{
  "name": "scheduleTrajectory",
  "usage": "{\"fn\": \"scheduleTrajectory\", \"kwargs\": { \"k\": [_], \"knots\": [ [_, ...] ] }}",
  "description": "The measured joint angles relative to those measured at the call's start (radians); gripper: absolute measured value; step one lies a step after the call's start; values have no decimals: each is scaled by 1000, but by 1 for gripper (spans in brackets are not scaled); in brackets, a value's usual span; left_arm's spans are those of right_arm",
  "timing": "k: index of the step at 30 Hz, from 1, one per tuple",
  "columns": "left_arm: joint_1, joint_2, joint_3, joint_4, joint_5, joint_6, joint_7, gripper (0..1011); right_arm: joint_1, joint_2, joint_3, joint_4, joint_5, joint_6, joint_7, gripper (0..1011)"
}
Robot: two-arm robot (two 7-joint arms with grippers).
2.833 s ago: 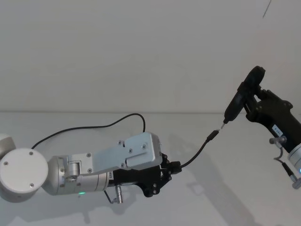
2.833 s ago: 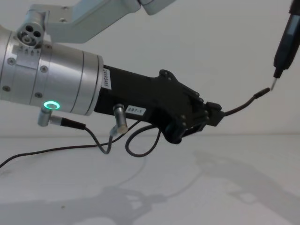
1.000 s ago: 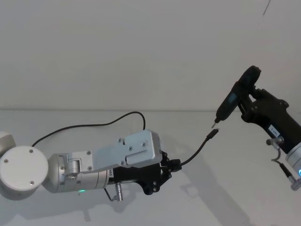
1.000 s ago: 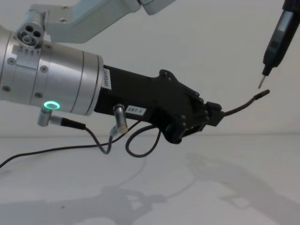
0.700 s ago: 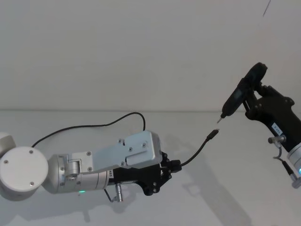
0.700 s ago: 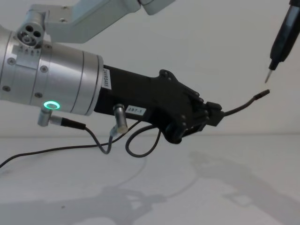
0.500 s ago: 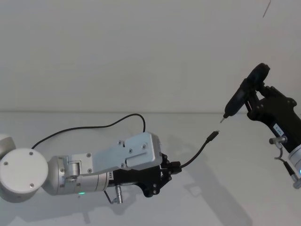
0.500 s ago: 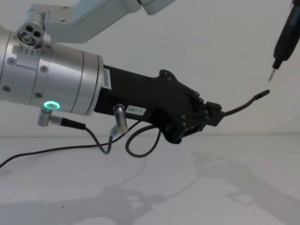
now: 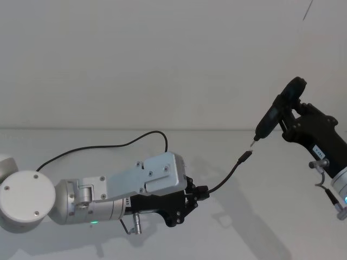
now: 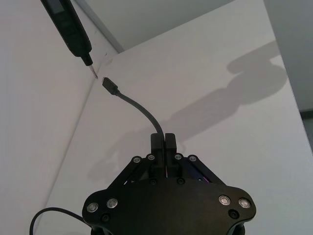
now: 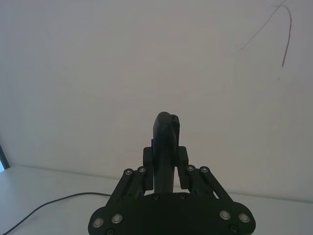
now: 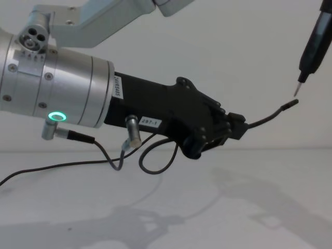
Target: Pick up the data cable with the one hand.
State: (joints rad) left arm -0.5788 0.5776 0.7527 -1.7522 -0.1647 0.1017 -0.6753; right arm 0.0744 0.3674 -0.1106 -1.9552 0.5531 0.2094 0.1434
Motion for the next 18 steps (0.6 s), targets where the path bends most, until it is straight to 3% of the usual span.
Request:
{"fn": "scheduleTrajectory", "kwargs": {
  "k": [18],
  "knots": [
    [0, 0, 0, 0, 0, 0, 0, 43, 0, 12, -2, 2, 15, 8, -5, 279]
  ]
}}
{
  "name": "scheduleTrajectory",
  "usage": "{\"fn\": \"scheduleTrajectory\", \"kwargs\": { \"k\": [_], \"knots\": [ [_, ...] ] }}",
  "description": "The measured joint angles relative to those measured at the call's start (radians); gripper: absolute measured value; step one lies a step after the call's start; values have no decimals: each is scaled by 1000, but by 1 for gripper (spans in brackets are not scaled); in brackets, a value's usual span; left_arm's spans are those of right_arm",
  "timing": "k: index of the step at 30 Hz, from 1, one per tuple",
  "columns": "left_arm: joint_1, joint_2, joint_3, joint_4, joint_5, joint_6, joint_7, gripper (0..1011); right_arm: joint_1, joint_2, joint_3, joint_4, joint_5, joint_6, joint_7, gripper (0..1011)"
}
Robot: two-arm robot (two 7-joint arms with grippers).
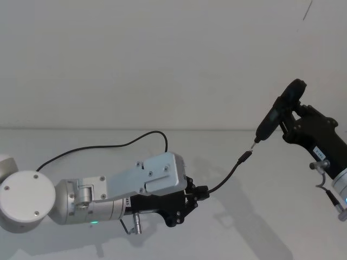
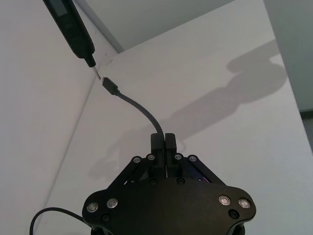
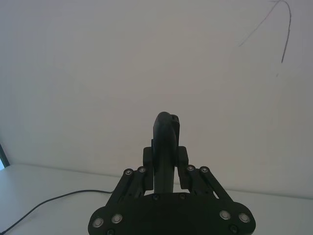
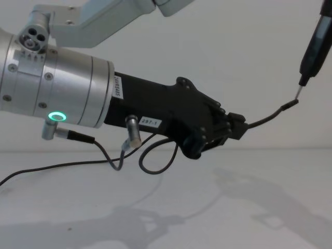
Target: Pick up the data cable with the one hand.
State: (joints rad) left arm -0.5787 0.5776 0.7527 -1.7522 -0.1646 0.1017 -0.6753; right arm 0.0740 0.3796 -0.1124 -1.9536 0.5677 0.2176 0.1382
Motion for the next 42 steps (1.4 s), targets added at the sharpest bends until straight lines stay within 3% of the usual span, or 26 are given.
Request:
{"fn": "scheduleTrajectory", "kwargs": {
  "k": [42],
  "knots": [
    [0, 0, 0, 0, 0, 0, 0, 43, -5, 29, -13, -2, 25, -4, -9, 279]
  ]
}}
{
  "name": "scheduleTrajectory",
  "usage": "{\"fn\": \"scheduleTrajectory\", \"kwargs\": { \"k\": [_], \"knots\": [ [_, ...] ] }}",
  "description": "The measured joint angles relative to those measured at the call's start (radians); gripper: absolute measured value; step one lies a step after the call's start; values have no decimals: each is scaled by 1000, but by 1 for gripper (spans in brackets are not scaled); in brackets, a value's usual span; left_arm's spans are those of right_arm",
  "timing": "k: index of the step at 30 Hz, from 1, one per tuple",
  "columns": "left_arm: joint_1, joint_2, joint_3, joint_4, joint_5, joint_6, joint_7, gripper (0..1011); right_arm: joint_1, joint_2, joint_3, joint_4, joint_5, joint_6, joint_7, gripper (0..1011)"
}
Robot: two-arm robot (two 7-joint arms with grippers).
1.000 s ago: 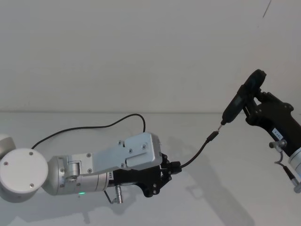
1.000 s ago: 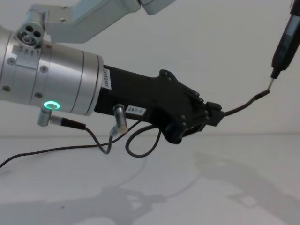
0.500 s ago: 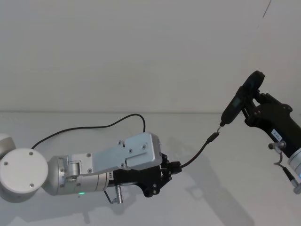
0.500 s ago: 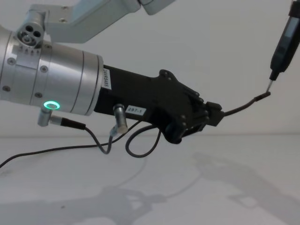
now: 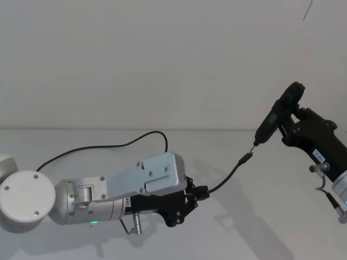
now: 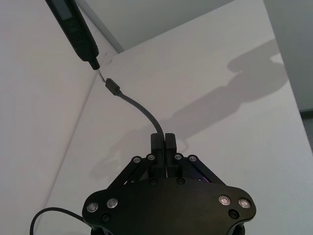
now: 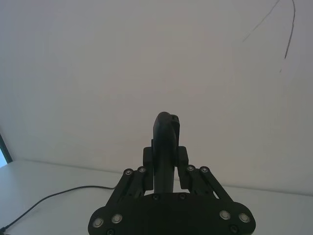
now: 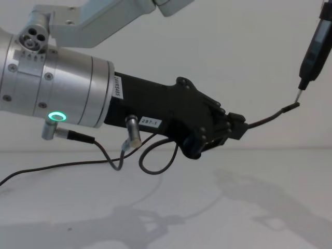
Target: Pick up the data cable with the one hand.
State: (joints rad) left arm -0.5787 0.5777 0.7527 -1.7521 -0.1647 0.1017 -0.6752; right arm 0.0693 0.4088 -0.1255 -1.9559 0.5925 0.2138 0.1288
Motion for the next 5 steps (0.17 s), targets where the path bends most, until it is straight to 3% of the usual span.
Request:
{"fn": "scheduleTrajectory", "kwargs": {
  "k": [5],
  "knots": [
    [0, 0, 0, 0, 0, 0, 0, 43, 0, 1, -1, 0, 0, -1, -1, 279]
  ]
}}
